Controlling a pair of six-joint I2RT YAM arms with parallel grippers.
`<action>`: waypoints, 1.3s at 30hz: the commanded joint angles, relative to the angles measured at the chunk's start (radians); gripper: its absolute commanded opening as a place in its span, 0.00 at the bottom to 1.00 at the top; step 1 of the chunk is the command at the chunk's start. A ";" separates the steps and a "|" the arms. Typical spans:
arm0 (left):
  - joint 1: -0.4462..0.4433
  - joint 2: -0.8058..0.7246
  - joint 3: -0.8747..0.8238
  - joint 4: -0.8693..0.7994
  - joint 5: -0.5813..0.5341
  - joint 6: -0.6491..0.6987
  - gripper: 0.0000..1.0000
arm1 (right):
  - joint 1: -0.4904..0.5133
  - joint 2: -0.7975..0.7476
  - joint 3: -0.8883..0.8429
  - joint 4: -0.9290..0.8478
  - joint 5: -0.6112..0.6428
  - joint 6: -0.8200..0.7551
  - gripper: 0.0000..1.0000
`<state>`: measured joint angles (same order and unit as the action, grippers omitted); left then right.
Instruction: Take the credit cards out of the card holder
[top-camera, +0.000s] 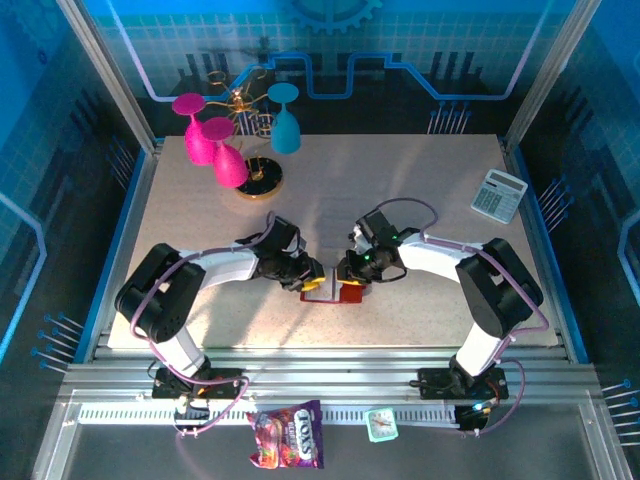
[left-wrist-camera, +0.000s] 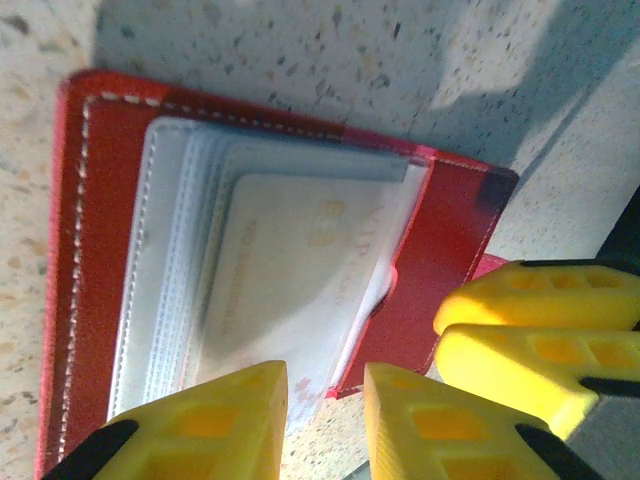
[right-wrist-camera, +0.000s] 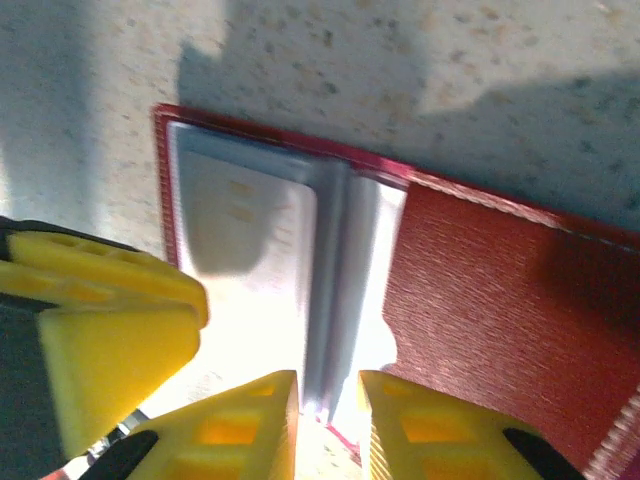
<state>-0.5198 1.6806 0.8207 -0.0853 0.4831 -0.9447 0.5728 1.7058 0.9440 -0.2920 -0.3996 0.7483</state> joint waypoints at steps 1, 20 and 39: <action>0.014 -0.025 -0.005 0.024 -0.006 -0.019 0.27 | -0.008 -0.015 -0.014 0.085 -0.065 0.079 0.24; 0.050 0.029 0.017 -0.042 0.021 0.041 0.21 | 0.018 0.064 -0.036 0.189 -0.085 0.146 0.25; 0.052 0.021 -0.001 -0.048 0.020 0.038 0.21 | 0.033 0.104 -0.031 0.156 -0.076 0.128 0.31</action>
<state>-0.4755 1.6970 0.8291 -0.1017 0.4870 -0.9237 0.5957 1.7920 0.9142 -0.0925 -0.4801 0.8928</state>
